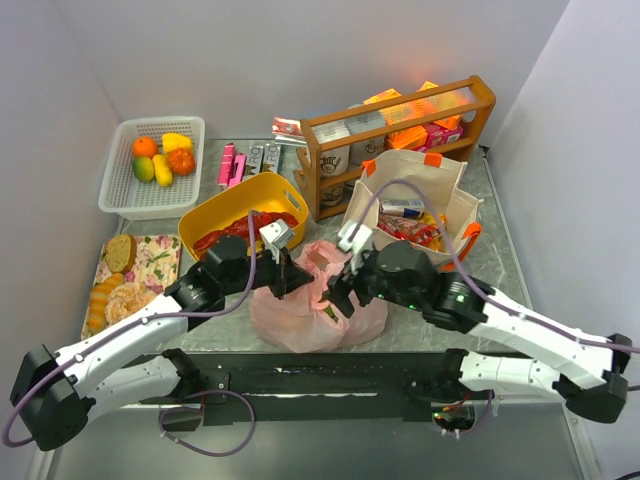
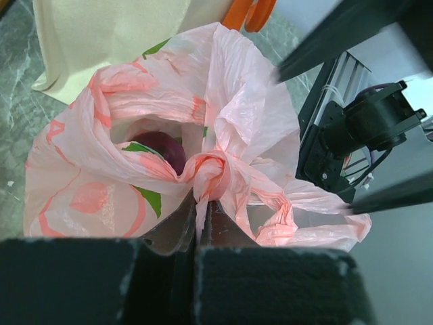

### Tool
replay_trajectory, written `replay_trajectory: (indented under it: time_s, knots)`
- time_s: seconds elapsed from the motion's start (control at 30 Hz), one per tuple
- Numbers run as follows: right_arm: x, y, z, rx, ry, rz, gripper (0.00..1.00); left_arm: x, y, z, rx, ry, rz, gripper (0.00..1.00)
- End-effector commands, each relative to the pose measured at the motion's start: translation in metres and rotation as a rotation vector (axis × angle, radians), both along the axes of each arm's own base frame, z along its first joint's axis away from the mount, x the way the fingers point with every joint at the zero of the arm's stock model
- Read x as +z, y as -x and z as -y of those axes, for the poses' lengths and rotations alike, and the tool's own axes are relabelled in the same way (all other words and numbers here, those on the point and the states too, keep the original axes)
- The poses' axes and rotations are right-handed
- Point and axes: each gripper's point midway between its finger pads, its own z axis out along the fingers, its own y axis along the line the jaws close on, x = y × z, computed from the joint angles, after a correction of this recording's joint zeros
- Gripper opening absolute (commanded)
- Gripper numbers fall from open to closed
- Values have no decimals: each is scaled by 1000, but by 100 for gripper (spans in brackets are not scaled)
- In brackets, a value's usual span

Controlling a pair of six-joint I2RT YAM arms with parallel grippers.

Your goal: Place the mixed food into the grocery bags and tie them

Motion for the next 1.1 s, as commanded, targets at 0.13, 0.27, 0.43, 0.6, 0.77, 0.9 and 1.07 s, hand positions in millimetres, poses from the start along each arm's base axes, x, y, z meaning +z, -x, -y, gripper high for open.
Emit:
replay_trajectory:
  time_s: [0.13,0.27,0.43,0.6,0.77,0.9,1.07]
  knots:
    - [-19,-9,-7,145,95,212,91,26,14,-2,-72,43,98,1]
    - [-23,-10,-7,184,119,275,91,24,14,-3,-77,15,102,1]
    - [-31,-20,-1,169,179,338,91,29,13,-2,-86,18,109,1]
    - [-40,-16,-3,201,194,334,91,34,8,-2,-63,20,120,1]
    - [-51,-12,-4,210,215,316,91,33,5,-6,-42,1,112,1]
    - [-60,-13,-4,197,234,307,92,34,6,-6,-51,3,113,1]
    - [-58,-28,-3,108,245,323,90,37,14,-2,-106,28,120,1]
